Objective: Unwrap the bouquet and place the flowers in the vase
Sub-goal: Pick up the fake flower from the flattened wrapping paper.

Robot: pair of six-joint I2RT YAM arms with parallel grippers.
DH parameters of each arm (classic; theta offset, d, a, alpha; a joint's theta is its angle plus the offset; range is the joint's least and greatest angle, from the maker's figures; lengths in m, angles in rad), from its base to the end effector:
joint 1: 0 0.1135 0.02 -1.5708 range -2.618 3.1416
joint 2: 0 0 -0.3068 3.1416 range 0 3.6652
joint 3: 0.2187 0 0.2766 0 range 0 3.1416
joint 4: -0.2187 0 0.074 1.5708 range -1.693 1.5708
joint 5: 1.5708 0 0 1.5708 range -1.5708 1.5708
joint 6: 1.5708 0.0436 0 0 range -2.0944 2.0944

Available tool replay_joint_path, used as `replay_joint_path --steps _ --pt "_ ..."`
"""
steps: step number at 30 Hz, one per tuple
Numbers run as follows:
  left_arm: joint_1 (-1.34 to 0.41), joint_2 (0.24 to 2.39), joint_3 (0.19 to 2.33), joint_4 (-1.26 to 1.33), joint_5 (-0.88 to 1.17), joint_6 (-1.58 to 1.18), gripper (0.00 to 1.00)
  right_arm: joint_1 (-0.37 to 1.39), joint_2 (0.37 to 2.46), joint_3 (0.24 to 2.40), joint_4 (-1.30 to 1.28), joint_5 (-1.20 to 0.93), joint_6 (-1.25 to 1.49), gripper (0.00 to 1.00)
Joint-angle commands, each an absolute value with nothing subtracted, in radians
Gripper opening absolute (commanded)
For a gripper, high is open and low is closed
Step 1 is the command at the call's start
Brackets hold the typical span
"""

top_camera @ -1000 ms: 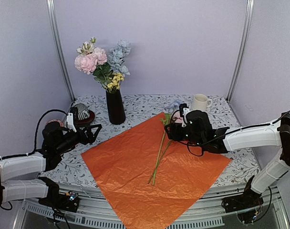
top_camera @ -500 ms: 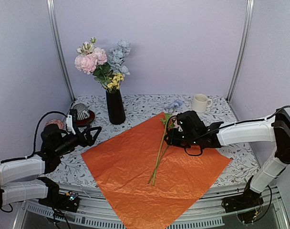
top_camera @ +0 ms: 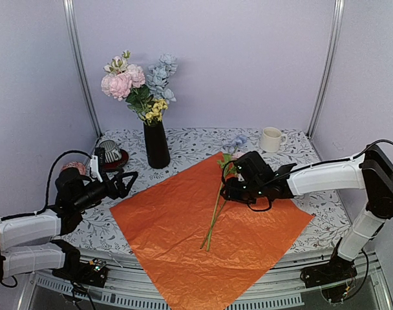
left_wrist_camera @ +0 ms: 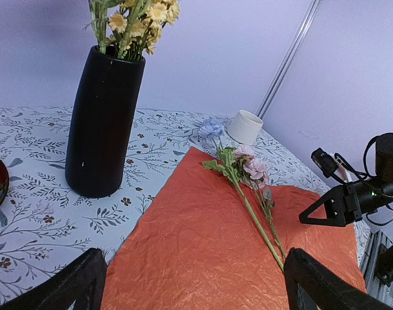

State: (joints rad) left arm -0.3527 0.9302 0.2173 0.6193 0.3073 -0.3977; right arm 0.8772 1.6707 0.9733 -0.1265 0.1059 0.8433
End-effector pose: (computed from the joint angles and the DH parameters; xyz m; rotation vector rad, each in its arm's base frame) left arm 0.1786 -0.0798 0.2175 0.2026 1.7147 -0.8168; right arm 0.2438 0.2861 0.2052 0.0096 2.4998 0.6559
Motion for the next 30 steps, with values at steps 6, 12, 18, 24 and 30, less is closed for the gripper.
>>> replay_joint_path --steps 6,12,18,24,30 --pt "-0.345 0.951 0.208 0.669 0.334 -0.406 0.98 0.886 1.732 1.041 -0.185 0.059 0.875 0.39" --pt "-0.345 0.951 0.205 0.669 0.339 -0.409 0.98 0.888 1.809 1.117 -0.274 0.1 0.927 0.35" --pt "-0.347 0.951 0.204 0.671 0.343 -0.412 0.98 0.888 1.86 1.161 -0.341 0.154 1.021 0.32" --pt "-0.346 0.95 0.204 0.671 0.345 -0.413 0.98 0.889 1.915 1.199 -0.358 0.168 1.051 0.3" --pt "-0.346 0.951 0.204 0.671 0.346 -0.414 0.98 0.888 1.998 1.254 -0.396 0.183 1.064 0.3"
